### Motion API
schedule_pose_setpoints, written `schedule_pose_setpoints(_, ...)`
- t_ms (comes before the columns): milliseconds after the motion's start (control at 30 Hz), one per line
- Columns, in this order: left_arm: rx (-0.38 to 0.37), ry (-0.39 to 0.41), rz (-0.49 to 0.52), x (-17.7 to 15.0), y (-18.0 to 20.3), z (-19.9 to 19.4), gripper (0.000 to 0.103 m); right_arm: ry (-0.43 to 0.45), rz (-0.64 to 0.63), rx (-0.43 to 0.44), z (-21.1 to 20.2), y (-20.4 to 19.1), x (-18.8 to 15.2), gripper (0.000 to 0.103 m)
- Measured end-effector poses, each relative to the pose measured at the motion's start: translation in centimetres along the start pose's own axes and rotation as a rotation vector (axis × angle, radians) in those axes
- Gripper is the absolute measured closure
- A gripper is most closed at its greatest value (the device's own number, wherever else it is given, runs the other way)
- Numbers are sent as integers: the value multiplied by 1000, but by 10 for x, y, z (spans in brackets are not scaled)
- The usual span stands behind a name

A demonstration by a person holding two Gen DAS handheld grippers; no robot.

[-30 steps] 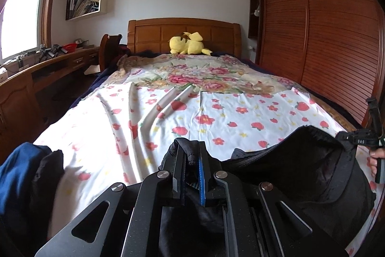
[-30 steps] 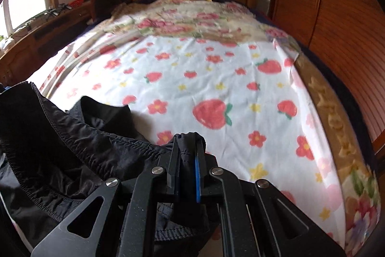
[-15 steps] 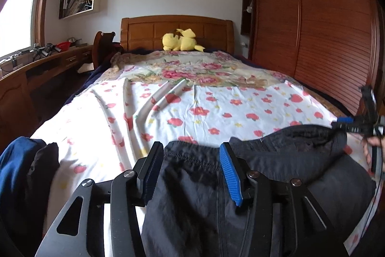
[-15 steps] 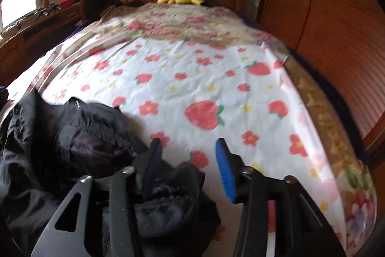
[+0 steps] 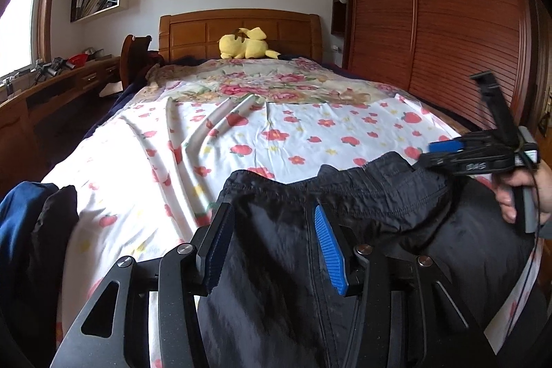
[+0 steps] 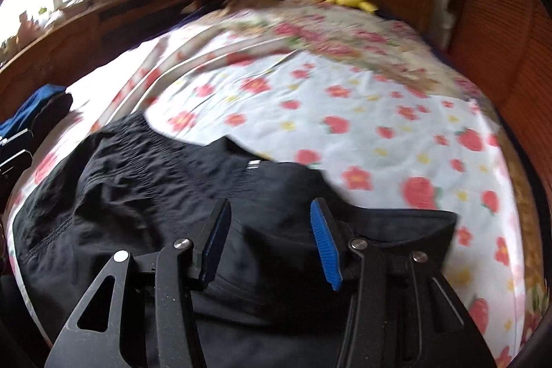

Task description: Fold large clothes

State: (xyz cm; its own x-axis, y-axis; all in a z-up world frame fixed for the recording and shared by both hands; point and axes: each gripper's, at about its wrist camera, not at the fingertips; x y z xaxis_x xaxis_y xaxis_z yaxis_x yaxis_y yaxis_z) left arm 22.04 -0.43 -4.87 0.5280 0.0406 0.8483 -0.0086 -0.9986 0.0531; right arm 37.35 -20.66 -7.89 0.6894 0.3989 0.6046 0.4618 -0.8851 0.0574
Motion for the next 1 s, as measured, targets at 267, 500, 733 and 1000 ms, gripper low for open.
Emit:
schedule_pose_setpoints(267,-14,1,-14,-5,-3,-3,53,-50,-79,0,36,-43,16,54)
schedule_pose_setpoints(500,-21,4,-16,-6,0,-2,53,-128,-98,14,58,-46,19,54)
schedule_pose_setpoints(733,-23,2,-15,-7,0,-1,53,-236,-121,24,86,-43,4,54)
schedule_pose_setpoints(1000,-20,-7,-17,-7,0,4,53,-292,-167,77,95,-58,-1,54)
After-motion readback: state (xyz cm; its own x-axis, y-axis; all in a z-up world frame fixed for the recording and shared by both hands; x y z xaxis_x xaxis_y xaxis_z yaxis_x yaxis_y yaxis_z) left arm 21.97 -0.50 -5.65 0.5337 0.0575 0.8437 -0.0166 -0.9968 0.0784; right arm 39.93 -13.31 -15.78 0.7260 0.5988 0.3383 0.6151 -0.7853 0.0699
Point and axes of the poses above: each gripper's, at about its wrist camera, not at the fingertips, and z roughly the way its jaws point, y to its right, x to its top, and after that the axes turned 2 degrees about -y, right-handed
